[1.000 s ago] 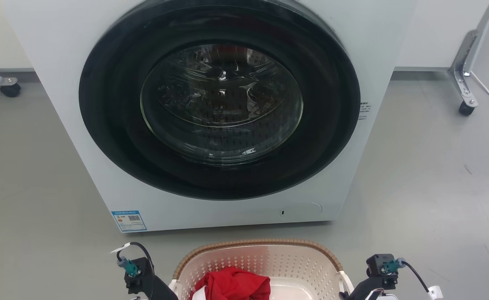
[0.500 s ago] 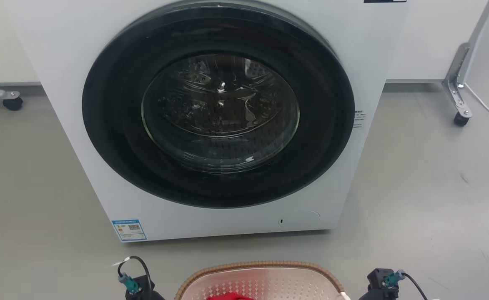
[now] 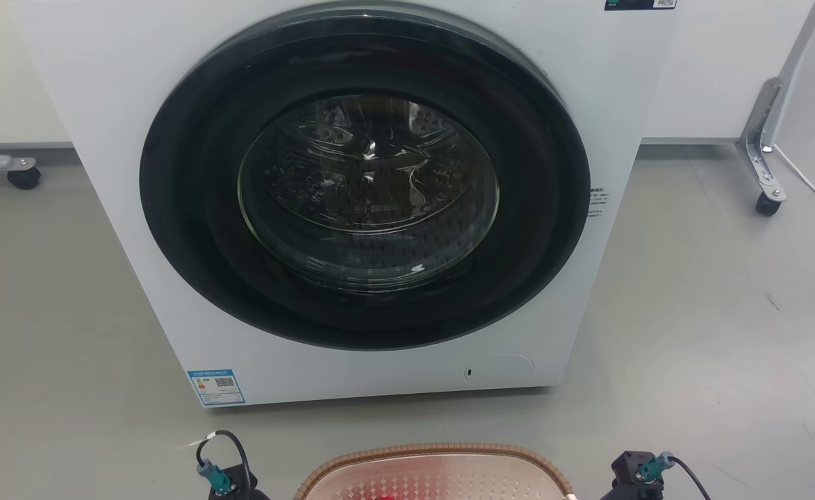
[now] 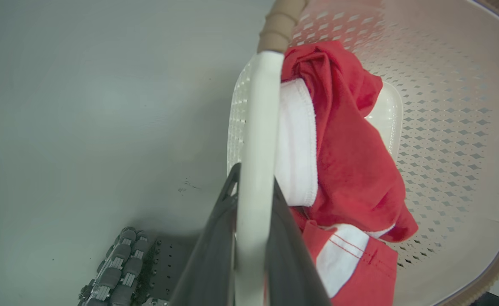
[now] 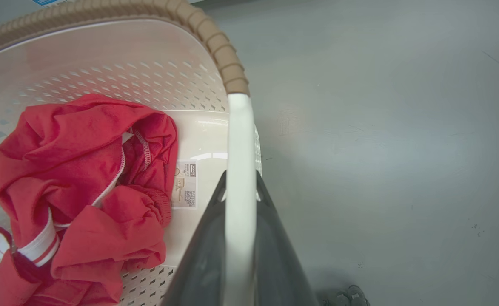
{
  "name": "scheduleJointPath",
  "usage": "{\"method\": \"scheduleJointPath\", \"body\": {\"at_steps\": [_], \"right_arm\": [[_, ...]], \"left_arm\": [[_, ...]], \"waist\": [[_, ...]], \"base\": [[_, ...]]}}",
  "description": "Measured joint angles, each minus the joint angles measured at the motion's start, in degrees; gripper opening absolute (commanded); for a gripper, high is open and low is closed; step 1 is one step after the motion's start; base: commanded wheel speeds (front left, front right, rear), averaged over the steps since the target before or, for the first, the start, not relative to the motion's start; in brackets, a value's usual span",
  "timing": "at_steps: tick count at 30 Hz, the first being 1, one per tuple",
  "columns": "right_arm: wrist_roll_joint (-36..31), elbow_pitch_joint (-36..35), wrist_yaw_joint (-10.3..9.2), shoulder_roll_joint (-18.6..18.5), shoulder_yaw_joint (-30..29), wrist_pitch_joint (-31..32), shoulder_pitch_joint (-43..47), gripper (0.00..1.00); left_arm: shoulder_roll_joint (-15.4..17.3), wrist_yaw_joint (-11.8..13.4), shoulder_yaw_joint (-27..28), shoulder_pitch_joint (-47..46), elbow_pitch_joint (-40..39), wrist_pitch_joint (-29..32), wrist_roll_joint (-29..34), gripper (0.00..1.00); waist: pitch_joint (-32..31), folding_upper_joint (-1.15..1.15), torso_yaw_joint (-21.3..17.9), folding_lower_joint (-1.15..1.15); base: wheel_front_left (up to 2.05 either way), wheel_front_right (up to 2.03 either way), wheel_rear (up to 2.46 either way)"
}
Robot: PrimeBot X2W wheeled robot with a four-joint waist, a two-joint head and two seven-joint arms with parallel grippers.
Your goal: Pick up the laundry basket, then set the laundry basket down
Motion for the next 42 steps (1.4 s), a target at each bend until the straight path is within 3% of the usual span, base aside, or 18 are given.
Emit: {"method": "scheduleJointPath", "body": {"at_steps": [42], "right_arm": [[3.53, 0.79, 0.0, 0.02, 1.96, -0.02, -0.07, 0.0]], "left_arm": [[0.15, 0.04, -1.42, -0.05, 0.68, 0.63, -2.02, 0.0]], "waist": [[0.35, 0.0, 0.56, 0.0]], "base": [[0.0, 0.0, 0.0]]}}
